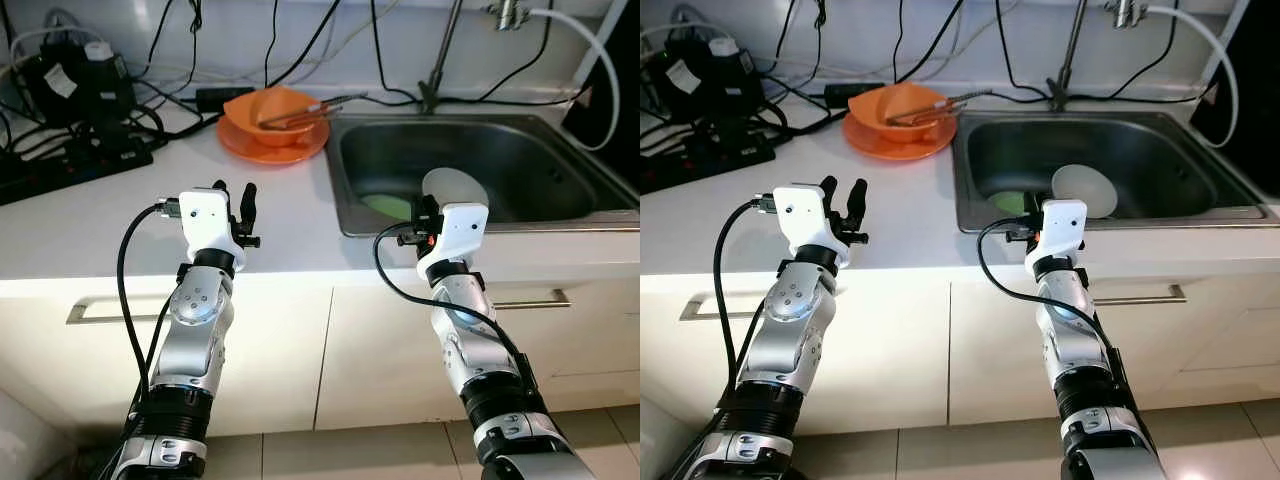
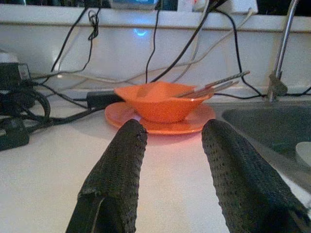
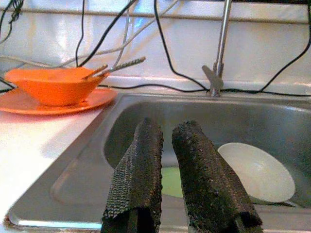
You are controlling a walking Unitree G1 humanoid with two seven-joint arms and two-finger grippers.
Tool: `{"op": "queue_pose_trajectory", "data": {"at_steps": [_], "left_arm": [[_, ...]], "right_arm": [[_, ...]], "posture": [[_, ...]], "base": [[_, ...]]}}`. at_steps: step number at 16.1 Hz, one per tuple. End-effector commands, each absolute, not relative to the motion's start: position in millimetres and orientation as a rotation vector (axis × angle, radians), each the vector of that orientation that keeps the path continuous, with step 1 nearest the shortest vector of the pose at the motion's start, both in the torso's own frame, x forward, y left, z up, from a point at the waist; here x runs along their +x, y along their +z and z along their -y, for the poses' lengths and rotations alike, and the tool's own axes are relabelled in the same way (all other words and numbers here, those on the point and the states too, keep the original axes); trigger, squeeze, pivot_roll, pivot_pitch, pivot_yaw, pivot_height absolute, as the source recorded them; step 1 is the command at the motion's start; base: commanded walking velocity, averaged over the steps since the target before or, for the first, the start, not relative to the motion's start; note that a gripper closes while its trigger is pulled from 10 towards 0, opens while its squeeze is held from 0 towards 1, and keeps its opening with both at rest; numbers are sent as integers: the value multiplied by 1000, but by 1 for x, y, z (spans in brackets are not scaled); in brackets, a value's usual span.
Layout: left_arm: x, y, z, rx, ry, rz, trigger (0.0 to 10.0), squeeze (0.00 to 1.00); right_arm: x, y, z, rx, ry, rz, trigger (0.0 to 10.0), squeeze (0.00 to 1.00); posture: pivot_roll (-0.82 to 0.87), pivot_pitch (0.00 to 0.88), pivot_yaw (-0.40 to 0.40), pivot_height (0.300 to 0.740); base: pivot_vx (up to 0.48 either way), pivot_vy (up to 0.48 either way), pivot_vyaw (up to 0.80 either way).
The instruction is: Kitchen organization
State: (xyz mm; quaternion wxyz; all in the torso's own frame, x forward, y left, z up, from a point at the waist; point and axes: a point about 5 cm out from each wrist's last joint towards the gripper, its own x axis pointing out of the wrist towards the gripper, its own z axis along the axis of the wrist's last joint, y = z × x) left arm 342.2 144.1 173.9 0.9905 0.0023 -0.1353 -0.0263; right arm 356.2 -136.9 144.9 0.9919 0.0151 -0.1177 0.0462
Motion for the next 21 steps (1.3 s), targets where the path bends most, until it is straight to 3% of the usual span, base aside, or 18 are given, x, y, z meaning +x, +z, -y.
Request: {"op": "queue_pose_trajectory", "data": {"at_steps": [1, 21], "left_arm": [[343, 177, -140, 5, -66, 278, 10000, 0], [343, 179, -142, 12, -59, 287, 10000, 0]], "right_arm": [[357, 147, 140, 25, 85, 241, 10000, 0], [357, 146, 139, 25, 89, 235, 10000, 0]], "posture": [[110, 24, -10, 740], [114, 37, -13, 740]], "base": [[0, 0, 0], [330, 0, 0]]}}
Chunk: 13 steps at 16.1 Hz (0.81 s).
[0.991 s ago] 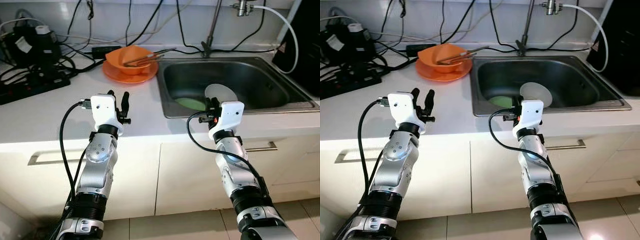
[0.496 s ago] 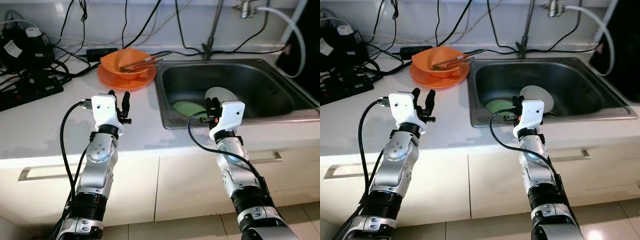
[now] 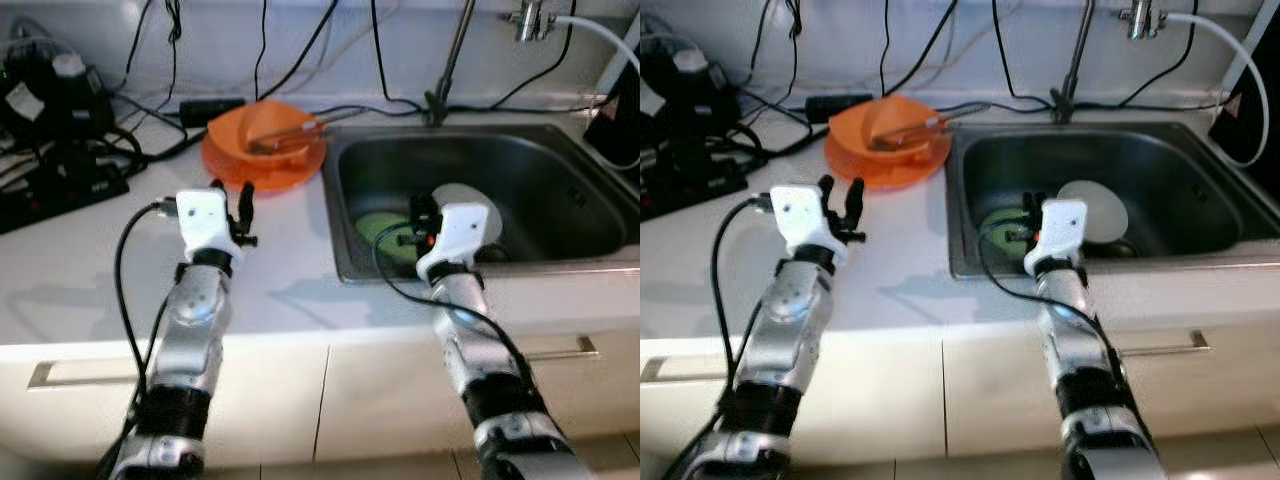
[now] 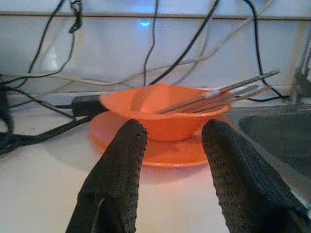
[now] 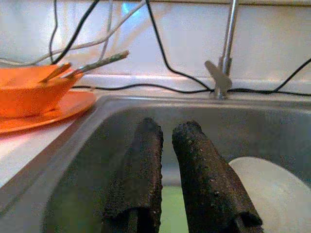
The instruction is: Kitchen organization
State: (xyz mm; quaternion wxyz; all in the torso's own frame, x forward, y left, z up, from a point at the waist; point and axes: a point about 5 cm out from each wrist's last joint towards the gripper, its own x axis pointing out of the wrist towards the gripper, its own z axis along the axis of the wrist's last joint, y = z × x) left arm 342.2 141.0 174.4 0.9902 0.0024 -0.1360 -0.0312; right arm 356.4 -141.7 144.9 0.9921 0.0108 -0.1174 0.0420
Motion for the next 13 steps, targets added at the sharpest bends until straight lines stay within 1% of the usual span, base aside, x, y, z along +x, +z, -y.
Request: {"op": "queue_pose_trajectory", "data": {"at_steps": [1, 8, 13], "left_arm": [[343, 180, -142, 13, -60, 288, 10000, 0], [342, 180, -142, 14, -61, 288, 10000, 0], [342, 180, -141, 4, -67, 292, 10000, 0]], "right_arm": [[357, 146, 139, 25, 89, 235, 10000, 0], [357, 145, 139, 26, 92, 231, 10000, 0], [357, 145, 139, 27, 96, 227, 10000, 0]], "posture": [[114, 37, -13, 740], [113, 39, -13, 740], [113, 38, -13, 740]], "base": [[368, 0, 0], [350, 0, 0], [0, 0, 0]]}}
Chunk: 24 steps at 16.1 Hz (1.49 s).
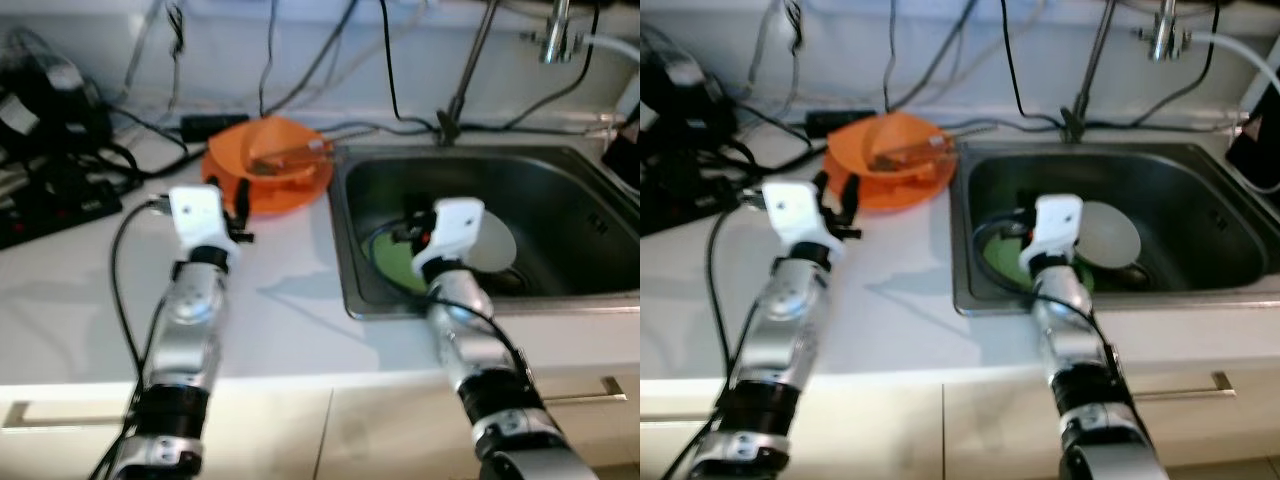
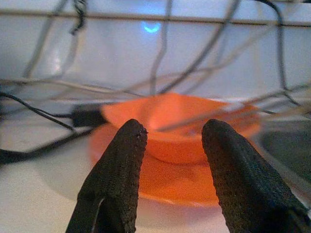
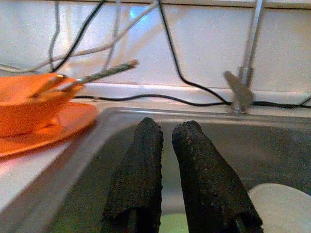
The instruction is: Kitchen organization
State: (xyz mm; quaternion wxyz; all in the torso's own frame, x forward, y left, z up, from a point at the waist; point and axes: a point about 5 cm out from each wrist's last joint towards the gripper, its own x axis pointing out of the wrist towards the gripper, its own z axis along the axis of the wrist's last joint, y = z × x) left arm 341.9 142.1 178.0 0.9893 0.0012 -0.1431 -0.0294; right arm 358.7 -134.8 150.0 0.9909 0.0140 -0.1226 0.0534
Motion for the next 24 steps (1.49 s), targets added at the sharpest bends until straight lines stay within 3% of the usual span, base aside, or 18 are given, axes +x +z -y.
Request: {"op": "queue_pose_trajectory", "data": {"at_steps": [1, 7, 10, 17, 24], "left_arm": [[342, 179, -140, 7, -69, 288, 10000, 0], [347, 182, -138, 3, -102, 239, 10000, 0], [366, 195, -144, 102, -176, 101, 10000, 0], [388, 223, -161, 135, -256, -73, 10000, 0], [405, 212, -159, 170, -264, -211, 10000, 0]], "right_arm": [[357, 144, 138, 27, 97, 225, 10000, 0], [357, 144, 137, 28, 107, 223, 10000, 0], [357, 144, 133, 33, 113, 224, 10000, 0], [356, 142, 132, 49, 96, 226, 10000, 0], [356, 142, 130, 60, 87, 223, 10000, 0]], "posture": [[114, 36, -13, 740], [114, 30, -9, 740], [117, 19, 6, 740], [119, 16, 42, 740], [115, 21, 52, 740]], "base": [[0, 0, 0], [0, 0, 0], [0, 0, 0], [0, 0, 0], [0, 0, 0]]}}
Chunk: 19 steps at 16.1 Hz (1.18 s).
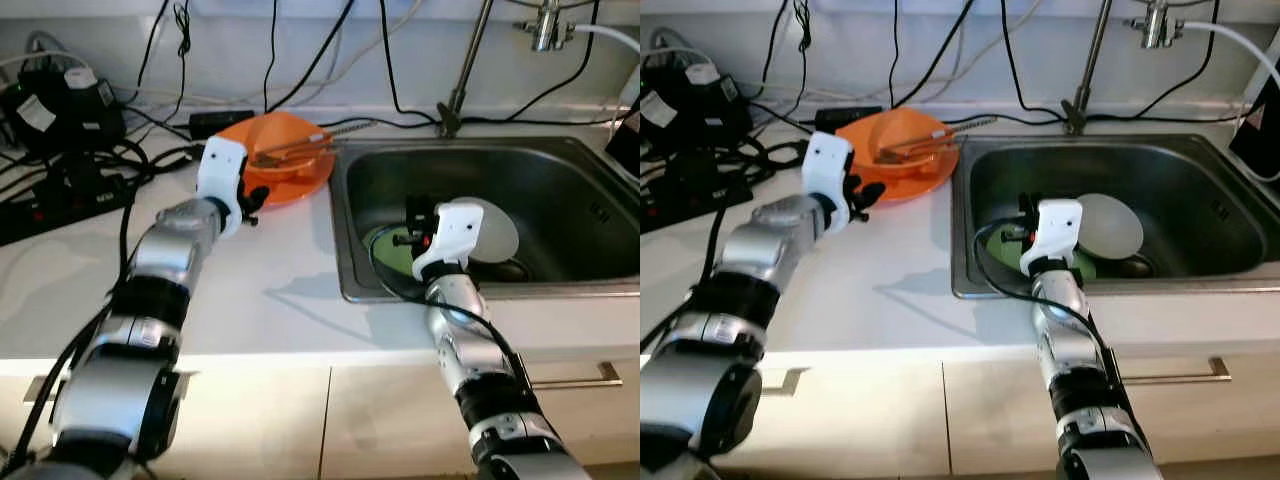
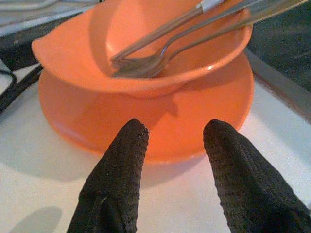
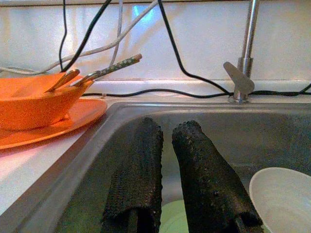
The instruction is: Kitchen organization
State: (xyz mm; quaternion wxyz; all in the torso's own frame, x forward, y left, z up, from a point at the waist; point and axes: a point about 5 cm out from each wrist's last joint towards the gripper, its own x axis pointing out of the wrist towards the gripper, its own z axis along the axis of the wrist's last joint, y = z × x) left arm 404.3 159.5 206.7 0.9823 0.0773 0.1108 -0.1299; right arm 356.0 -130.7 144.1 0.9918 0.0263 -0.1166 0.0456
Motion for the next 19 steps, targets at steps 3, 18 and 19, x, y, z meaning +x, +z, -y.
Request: {"op": "queue_pose_trajectory", "data": {"at_steps": [3, 18, 19], "left_arm": [[413, 213, -154, 147, -263, -214, 10000, 0], [424, 227, -135, 224, -241, -196, 10000, 0], [425, 230, -135, 229, -241, -186, 10000, 0]], "right_arm": [[356, 144, 131, 61, 88, 232, 10000, 0], [336, 139, 131, 67, 105, 245, 10000, 0], [333, 137, 131, 65, 106, 239, 10000, 0]], "posture": [[104, 22, 56, 740], [25, 83, 94, 740], [23, 95, 92, 740]], "base": [[0, 0, 0], [0, 0, 0], [0, 0, 0]]}}
